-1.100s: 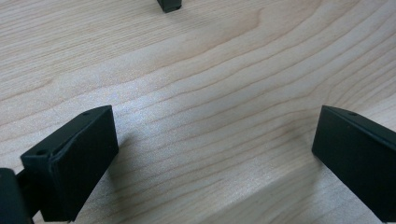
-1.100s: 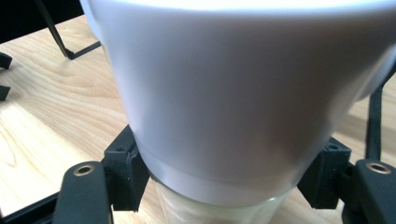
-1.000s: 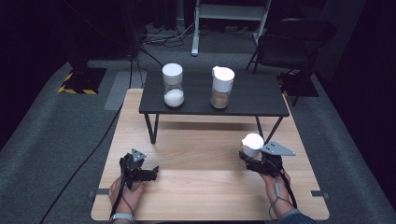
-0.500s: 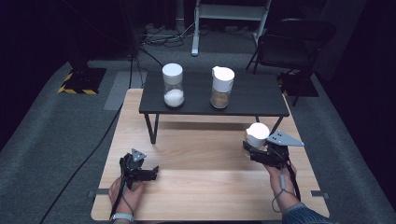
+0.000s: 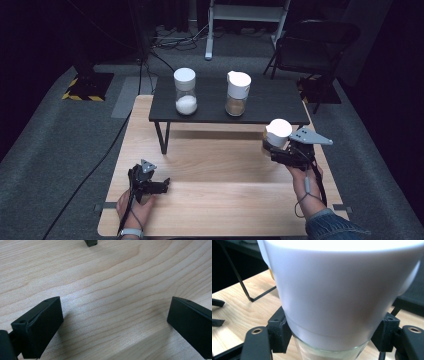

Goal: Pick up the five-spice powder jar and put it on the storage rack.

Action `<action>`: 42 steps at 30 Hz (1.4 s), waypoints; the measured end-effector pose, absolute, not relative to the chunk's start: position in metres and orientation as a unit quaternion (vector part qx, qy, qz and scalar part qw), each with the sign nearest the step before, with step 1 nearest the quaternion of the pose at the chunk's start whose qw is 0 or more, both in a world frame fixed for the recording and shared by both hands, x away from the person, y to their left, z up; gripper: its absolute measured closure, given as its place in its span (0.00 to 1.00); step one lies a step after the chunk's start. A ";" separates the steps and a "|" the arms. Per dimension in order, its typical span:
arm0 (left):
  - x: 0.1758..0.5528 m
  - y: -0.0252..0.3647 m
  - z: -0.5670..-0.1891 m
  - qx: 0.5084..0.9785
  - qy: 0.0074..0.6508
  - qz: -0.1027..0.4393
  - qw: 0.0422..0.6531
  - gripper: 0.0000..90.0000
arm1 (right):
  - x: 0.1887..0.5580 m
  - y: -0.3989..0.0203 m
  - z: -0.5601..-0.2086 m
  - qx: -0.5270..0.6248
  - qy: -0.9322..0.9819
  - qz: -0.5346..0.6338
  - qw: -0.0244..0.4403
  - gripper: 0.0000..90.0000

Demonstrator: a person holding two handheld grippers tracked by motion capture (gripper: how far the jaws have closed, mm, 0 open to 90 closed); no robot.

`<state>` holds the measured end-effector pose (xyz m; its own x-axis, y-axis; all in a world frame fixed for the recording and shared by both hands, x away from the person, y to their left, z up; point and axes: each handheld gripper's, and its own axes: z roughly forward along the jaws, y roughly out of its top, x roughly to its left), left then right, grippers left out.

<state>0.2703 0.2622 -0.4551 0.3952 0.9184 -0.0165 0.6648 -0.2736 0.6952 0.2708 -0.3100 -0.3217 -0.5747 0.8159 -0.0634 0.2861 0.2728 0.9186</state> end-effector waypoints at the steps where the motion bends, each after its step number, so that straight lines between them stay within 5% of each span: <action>1: 0.270 0.262 -0.455 0.773 0.512 0.200 0.317 0.00 | 0.272 -0.309 -0.319 0.368 0.748 0.478 0.279 0.34; 42: 0.270 0.262 -0.455 0.773 0.513 0.200 0.317 0.00 | 0.322 -0.303 -0.248 0.385 0.713 0.496 0.313 0.34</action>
<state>0.2703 0.2621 -0.4549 0.3943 0.9188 -0.0158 0.6654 -0.2736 0.6946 0.3223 -0.3029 -0.2475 -0.5077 0.8590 -0.0657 0.2375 0.2128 0.9478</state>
